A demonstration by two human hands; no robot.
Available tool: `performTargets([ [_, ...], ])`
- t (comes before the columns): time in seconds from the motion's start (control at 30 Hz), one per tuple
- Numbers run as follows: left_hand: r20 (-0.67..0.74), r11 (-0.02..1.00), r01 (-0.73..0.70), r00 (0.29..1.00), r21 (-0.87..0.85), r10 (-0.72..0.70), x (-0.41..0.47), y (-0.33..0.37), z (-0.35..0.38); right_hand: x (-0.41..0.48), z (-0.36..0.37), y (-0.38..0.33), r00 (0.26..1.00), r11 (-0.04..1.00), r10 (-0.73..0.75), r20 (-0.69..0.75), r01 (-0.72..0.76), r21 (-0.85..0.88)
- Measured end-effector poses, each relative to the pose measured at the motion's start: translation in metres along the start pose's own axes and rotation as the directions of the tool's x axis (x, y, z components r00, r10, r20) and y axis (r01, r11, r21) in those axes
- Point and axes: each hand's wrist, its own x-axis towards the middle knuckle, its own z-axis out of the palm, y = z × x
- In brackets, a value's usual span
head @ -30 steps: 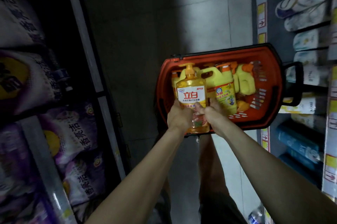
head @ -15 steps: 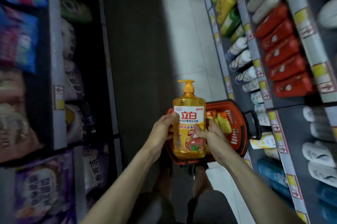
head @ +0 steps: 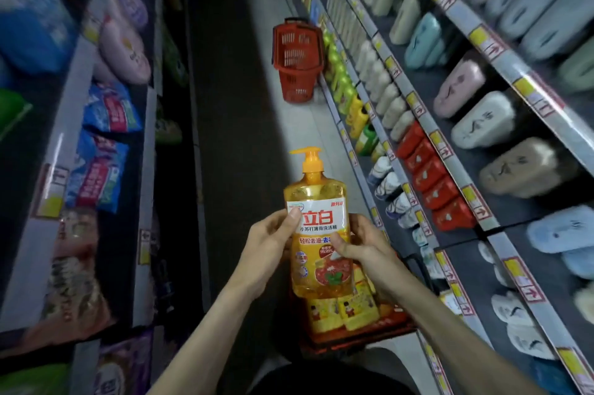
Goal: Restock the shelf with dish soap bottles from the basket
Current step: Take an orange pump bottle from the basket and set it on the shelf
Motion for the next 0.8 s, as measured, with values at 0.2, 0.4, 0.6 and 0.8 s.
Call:
performTargets([
  [0.2,-0.103,0.979,-0.203,0.975,-0.036,0.198,-0.024,0.043,0.006,-0.011,0.001,-0.055,0.994,0.998,-0.068,0.088,0.068,-0.003],
  [0.4,-0.246,0.950,-0.310,0.924,-0.036,0.292,-0.047,0.076,0.008,0.002,0.010,-0.099,0.959,0.983,-0.114,0.258,0.147,-0.114],
  [0.6,-0.422,0.920,-0.392,0.832,0.010,0.359,-0.078,0.090,0.021,0.019,0.013,-0.118,0.872,0.951,-0.163,0.461,0.263,-0.162],
  [0.8,-0.587,0.891,-0.449,0.702,0.075,0.403,-0.117,0.087,0.051,0.024,0.020,-0.128,0.752,0.921,-0.171,0.636,0.352,-0.168],
])
